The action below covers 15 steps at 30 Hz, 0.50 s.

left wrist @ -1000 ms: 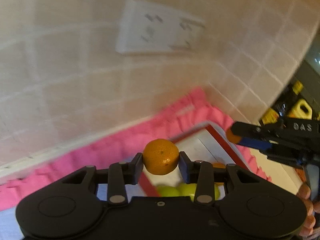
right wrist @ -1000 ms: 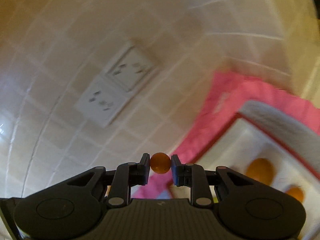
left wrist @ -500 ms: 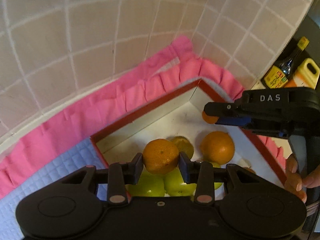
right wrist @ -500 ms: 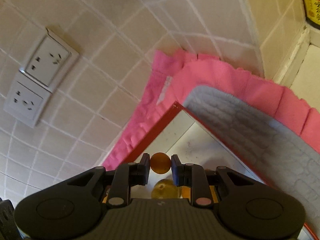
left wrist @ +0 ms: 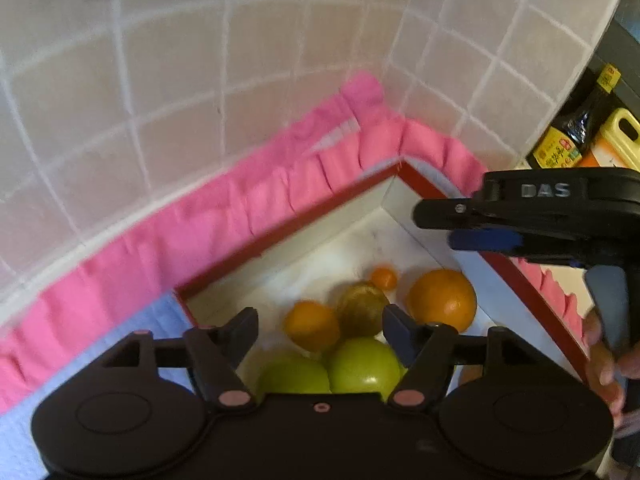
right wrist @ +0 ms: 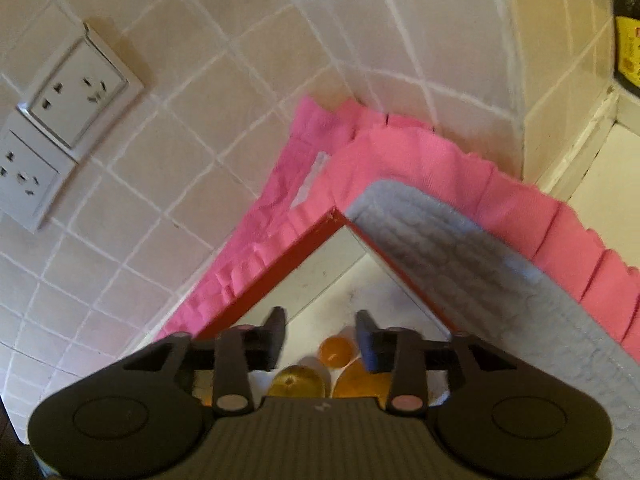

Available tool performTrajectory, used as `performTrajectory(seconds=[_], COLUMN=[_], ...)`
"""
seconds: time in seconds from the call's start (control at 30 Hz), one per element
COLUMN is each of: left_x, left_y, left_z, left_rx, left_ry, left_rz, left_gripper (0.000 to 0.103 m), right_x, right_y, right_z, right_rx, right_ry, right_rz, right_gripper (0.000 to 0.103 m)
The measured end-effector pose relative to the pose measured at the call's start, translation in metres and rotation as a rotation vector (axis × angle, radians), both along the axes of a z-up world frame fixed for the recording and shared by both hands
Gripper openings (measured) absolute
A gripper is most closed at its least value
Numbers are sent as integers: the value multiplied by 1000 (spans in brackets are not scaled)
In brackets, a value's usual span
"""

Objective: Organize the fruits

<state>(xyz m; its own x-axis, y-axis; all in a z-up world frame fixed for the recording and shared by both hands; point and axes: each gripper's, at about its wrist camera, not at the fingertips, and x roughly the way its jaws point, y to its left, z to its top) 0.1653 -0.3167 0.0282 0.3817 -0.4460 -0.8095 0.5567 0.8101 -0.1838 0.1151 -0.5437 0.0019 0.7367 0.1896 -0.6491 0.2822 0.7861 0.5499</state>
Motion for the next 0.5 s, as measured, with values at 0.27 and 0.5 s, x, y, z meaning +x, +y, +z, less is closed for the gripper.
performTrajectory(seconds=[0.27,0.5], left_x=[-22,-71], left_y=[19,54], left_z=[43,74], left_rx=[59,129], left_ry=[-94,-188], left_rz=[45,105], left_gripper=[81,81], right_x=[-53,-119], right_y=[12,61], right_z=[61,95], right_rx=[-87,-326], right_ry=[-113,-89], right_rz=[-27,-47], right_gripper=[85,99])
